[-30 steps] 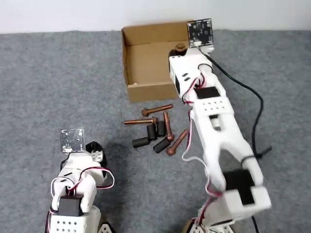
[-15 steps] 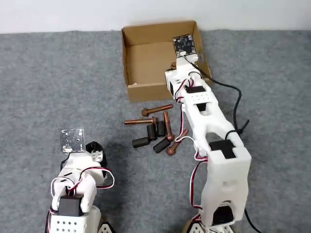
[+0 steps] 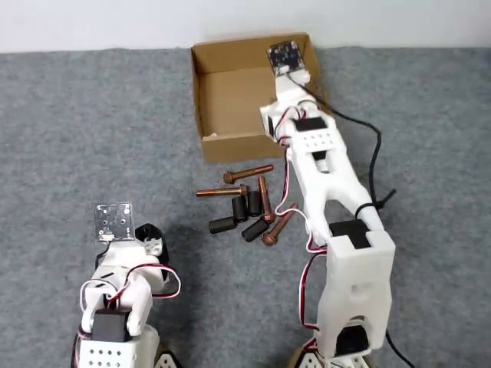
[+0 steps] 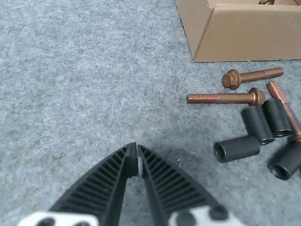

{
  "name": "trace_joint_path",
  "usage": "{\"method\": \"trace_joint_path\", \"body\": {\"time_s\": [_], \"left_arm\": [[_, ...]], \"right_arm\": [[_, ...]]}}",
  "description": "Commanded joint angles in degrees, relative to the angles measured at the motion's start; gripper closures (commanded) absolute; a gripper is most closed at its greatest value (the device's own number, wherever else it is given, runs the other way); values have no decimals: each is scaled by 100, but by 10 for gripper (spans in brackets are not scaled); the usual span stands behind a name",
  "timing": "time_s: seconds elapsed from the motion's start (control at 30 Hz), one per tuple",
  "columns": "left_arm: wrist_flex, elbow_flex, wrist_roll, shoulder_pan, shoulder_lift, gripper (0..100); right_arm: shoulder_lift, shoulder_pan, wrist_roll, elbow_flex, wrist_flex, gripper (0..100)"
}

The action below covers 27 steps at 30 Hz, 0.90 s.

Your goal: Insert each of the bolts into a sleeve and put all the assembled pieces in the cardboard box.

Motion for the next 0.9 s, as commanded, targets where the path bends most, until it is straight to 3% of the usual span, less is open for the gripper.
{"method": "trace_joint_path", "body": {"time_s": [0.0,0.37,0.57,0.77,0.87], "left_arm": [[-26,-31,-70,-229,-9,995],[-35,-31,-79,-360,-9,994],[-35,-31,-79,-360,-9,994],[-35,-31,-79,-360,-9,994],[-35,-31,-79,-352,-9,994]], "right_arm": [[-576,-136,62,-615,901,989],[-1165,-558,9,-668,3591,987],[-1103,-910,-677,-668,4796,980],[-892,-1218,-1653,-668,5358,830],[-655,-1218,-1767,-668,5279,816]]}}
